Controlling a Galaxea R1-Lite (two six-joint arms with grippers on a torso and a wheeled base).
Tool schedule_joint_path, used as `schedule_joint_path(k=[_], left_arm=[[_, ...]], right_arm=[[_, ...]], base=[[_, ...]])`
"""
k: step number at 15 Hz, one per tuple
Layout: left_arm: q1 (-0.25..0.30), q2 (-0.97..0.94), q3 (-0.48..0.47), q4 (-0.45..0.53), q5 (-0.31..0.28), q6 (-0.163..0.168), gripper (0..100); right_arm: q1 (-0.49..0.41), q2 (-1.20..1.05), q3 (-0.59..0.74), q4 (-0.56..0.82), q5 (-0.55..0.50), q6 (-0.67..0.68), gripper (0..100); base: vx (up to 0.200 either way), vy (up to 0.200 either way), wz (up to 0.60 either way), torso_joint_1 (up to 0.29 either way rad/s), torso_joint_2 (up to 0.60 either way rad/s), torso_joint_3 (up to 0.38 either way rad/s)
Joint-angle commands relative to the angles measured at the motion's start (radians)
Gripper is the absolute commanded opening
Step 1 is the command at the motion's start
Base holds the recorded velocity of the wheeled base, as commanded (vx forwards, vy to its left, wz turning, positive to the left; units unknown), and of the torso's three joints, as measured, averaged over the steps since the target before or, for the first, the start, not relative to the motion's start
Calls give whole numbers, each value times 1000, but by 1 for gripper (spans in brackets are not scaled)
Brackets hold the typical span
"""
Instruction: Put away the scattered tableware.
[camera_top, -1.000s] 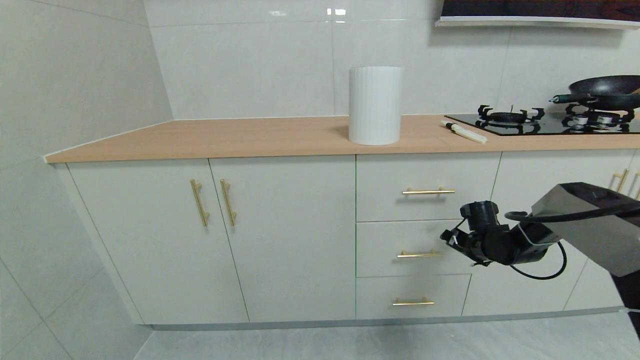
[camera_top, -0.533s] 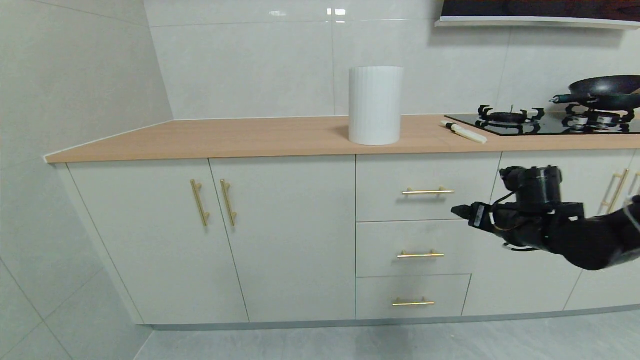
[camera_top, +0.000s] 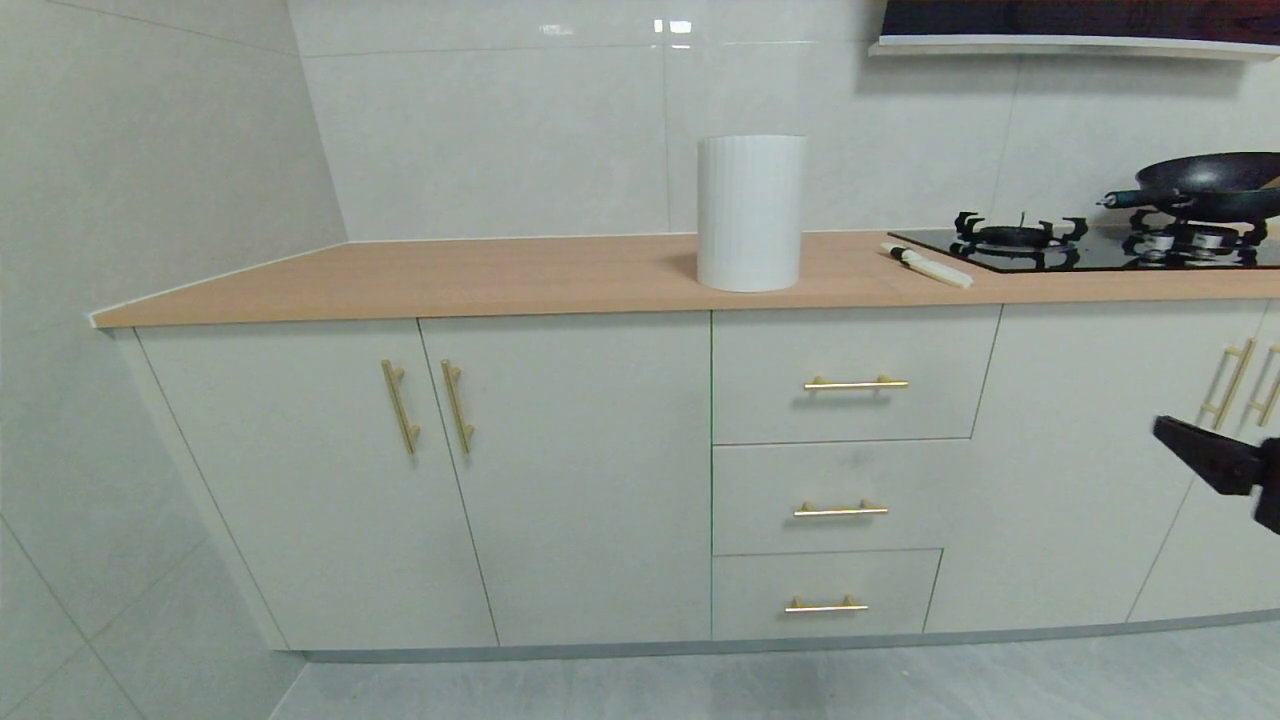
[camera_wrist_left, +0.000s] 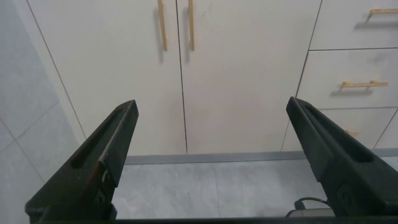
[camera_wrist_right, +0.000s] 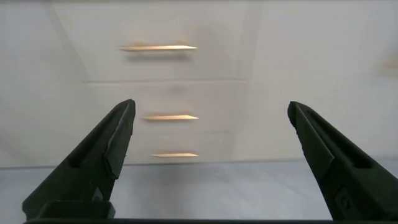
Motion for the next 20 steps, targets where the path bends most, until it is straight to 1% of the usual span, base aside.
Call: schedule_joint_path(k=[1, 3, 4, 5, 6, 7, 8, 10, 11, 12, 13, 14, 15, 16, 17, 20], left_arm=[[0, 0, 0, 0, 0, 0, 100], [0, 0, 0, 0, 0, 0, 100], [0, 0, 0, 0, 0, 0, 100], [0, 0, 0, 0, 0, 0, 100], [0, 0, 0, 0, 0, 0, 100], [0, 0, 0, 0, 0, 0, 100], [0, 0, 0, 0, 0, 0, 100], [0, 0, 0, 0, 0, 0, 100], [0, 0, 0, 0, 0, 0, 100], [0, 0, 0, 0, 0, 0, 100], [0, 0, 0, 0, 0, 0, 100], [0, 0, 0, 0, 0, 0, 100], [0, 0, 0, 0, 0, 0, 100], [0, 0, 0, 0, 0, 0, 100], [0, 0, 0, 0, 0, 0, 100], [0, 0, 0, 0, 0, 0, 100]], right_arm=[[-112, -369, 59, 166, -75, -61, 100], [-159, -614, 88, 321, -86, -91, 100], [-164, -702, 91, 388, -88, -103, 100], [-165, -828, 91, 500, -108, -121, 100], [-165, -927, 91, 575, -132, -149, 100], [-170, -986, 100, 612, -143, -172, 100], [-207, -1042, 117, 621, -146, -176, 100], [-204, -1041, 160, 612, -155, -127, 100], [-202, -1042, 217, 583, -120, -86, 100], [-202, -1042, 257, 554, -55, -77, 100], [-204, -1042, 375, 407, 139, -40, 100], [-204, -1042, 412, 359, 178, -35, 100], [-202, -1042, 534, 203, 284, -35, 100], [-202, -1042, 524, 302, 334, -21, 100], [-202, -1041, 528, 325, 347, -11, 100], [-202, -1041, 530, 321, 354, -3, 100]], base=[[0, 0, 0, 0, 0, 0], [0, 0, 0, 0, 0, 0], [0, 0, 0, 0, 0, 0], [0, 0, 0, 0, 0, 0], [0, 0, 0, 0, 0, 0], [0, 0, 0, 0, 0, 0], [0, 0, 0, 0, 0, 0], [0, 0, 0, 0, 0, 0], [0, 0, 0, 0, 0, 0], [0, 0, 0, 0, 0, 0], [0, 0, 0, 0, 0, 0], [0, 0, 0, 0, 0, 0], [0, 0, 0, 0, 0, 0], [0, 0, 0, 0, 0, 0], [0, 0, 0, 0, 0, 0], [0, 0, 0, 0, 0, 0]])
